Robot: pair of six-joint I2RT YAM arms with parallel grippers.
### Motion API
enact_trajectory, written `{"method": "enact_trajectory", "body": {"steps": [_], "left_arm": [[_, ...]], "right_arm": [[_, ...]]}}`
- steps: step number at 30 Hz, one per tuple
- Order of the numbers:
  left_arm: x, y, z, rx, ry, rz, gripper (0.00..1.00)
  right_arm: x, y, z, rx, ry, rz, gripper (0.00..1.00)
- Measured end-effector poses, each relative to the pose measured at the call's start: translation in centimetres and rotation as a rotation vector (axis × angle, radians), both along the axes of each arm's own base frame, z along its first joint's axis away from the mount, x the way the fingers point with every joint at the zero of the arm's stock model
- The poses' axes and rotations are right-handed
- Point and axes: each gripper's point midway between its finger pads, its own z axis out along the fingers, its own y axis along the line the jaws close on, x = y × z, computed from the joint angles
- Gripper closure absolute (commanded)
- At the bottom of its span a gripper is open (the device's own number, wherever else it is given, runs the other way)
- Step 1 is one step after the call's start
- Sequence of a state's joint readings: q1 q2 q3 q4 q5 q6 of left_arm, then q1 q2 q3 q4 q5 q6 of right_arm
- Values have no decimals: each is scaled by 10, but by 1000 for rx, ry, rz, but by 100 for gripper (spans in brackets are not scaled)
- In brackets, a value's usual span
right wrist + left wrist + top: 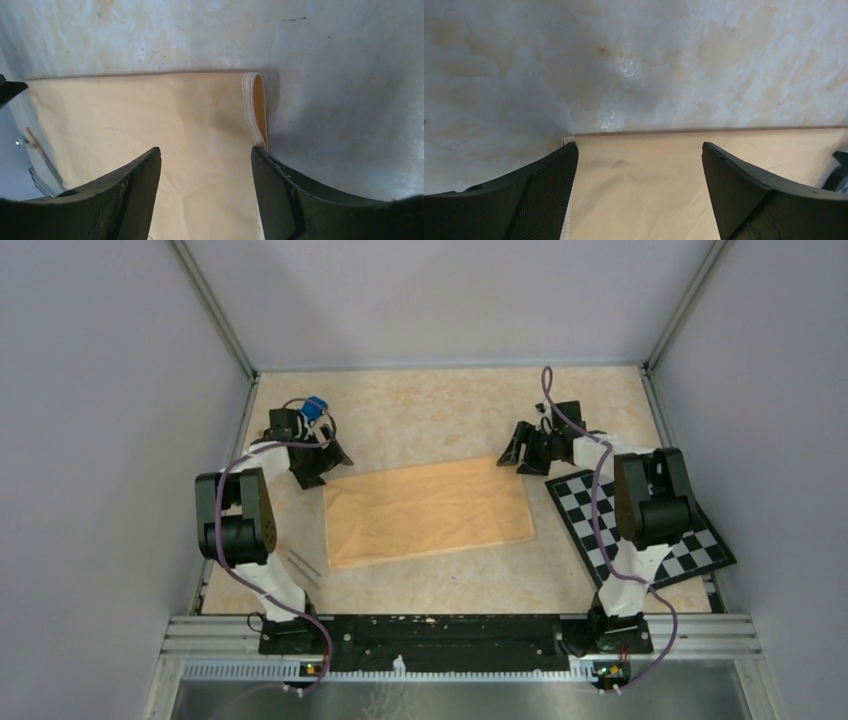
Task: Fold the napkin into a case and place the utensils inside
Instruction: Smooth out the rectangle-folded napkin at the center of the board, then pick up the rectangle-folded napkin from the center of the board.
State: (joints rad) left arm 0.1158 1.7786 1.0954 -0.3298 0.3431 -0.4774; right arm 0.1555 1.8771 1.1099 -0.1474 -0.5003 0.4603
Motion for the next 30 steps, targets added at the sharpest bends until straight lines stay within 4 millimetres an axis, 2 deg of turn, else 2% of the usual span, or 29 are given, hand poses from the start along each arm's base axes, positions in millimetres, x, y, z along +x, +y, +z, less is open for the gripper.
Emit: {"method": "enact_trajectory", "body": {"steps": [3,6,10,13,15,18,23,27,30], "left_arm": [[-6,2,1,81,8,-20,1],[-11,-4,17,130,-36,-76,1],[-15,-22,65,149,-201,-169,1],[-15,-36,102,163,-332,-228,1],[-16,-45,120,175,-399,-263,1],[-22,-63,136,188,-476,-324,1],[-34,-85,145,186,-524,-405,1],[-36,-88,150,183,-543,-424,1],[-38,-90,155,172,-559,-435,1]], "right_arm": [[-8,-7,2,-92,-2,9,34],[-25,-11,14,-201,0,28,33],[-41,-10,43,-275,-3,60,34],[-47,-17,52,-326,19,64,37],[-54,-22,51,-358,56,73,40],[-58,-28,49,-403,125,100,40],[-56,-34,31,-468,213,145,41],[-61,-35,11,-520,289,183,42],[-69,-33,-4,-555,345,215,48]]}}
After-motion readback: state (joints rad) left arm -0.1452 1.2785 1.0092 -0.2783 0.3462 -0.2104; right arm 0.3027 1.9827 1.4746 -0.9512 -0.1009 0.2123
